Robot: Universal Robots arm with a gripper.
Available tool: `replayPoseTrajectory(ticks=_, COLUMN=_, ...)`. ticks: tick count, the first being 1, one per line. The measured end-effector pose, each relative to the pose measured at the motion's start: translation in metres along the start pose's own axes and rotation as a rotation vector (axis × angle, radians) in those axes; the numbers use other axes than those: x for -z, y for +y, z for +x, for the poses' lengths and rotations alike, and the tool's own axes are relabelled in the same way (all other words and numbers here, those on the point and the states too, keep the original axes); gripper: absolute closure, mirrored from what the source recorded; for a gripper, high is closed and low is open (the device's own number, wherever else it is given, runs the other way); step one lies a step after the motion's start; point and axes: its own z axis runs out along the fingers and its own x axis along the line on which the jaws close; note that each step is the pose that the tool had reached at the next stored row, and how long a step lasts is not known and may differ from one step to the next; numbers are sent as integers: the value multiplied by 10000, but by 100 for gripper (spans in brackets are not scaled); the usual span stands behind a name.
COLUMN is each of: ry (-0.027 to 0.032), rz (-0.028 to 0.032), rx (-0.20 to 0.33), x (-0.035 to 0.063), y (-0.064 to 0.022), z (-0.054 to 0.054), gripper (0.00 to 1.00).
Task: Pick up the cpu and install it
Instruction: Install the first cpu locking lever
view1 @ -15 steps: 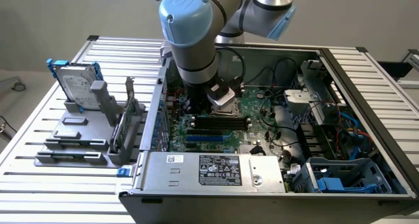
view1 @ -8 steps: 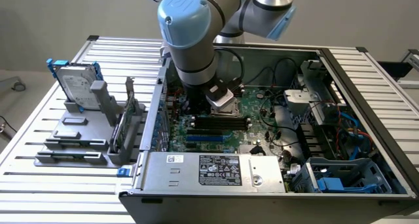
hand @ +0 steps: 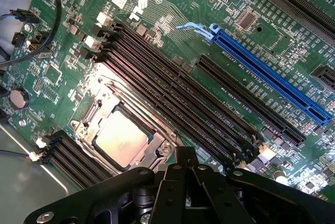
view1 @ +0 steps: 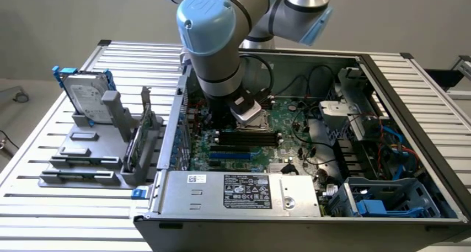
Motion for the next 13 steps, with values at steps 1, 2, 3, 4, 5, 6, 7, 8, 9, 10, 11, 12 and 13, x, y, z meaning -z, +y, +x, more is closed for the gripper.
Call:
replayPoseTrajectory(ticks=1, ry=1, rz=-2, rx=-7, x=-4, y=-2, z=0, gripper=89)
replayPoseTrajectory(ticks=2, ry=2, rz=-4, rx=-14, x=-7, y=-4, z=1, gripper=89)
replayPoseTrajectory(ticks=3, ry=4, rz=-6, rx=-21, x=-12, y=-7, z=2, gripper=89)
replayPoseTrajectory(ticks=4, ry=5, rz=-7, rx=-26, x=-16, y=-9, z=3, gripper=89)
replayPoseTrajectory(ticks=5, ry=5, rz=-8, rx=-28, x=-20, y=-11, z=4, gripper=89)
replayPoseTrajectory(ticks=6, ry=4, rz=-8, rx=-29, x=-23, y=-12, z=4, gripper=89)
replayPoseTrajectory(ticks=7, ry=3, rz=-9, rx=-31, x=-26, y=-12, z=4, gripper=89)
replayPoseTrajectory(ticks=8, ry=4, rz=-10, rx=-34, x=-28, y=-12, z=3, gripper=89)
replayPoseTrajectory(ticks=9, ry=4, rz=-11, rx=-37, x=-31, y=-12, z=2, gripper=89)
replayPoseTrajectory(ticks=10, ry=5, rz=-11, rx=-39, x=-33, y=-12, z=2, gripper=89)
replayPoseTrajectory(ticks=11, ry=6, rz=-12, rx=-42, x=-36, y=-12, z=1, gripper=89)
replayPoseTrajectory(ticks=12, ry=6, rz=-13, rx=-45, x=-38, y=-11, z=1, gripper=89)
replayPoseTrajectory(ticks=13, ry=6, rz=-13, rx=-48, x=-40, y=-11, z=0, gripper=89)
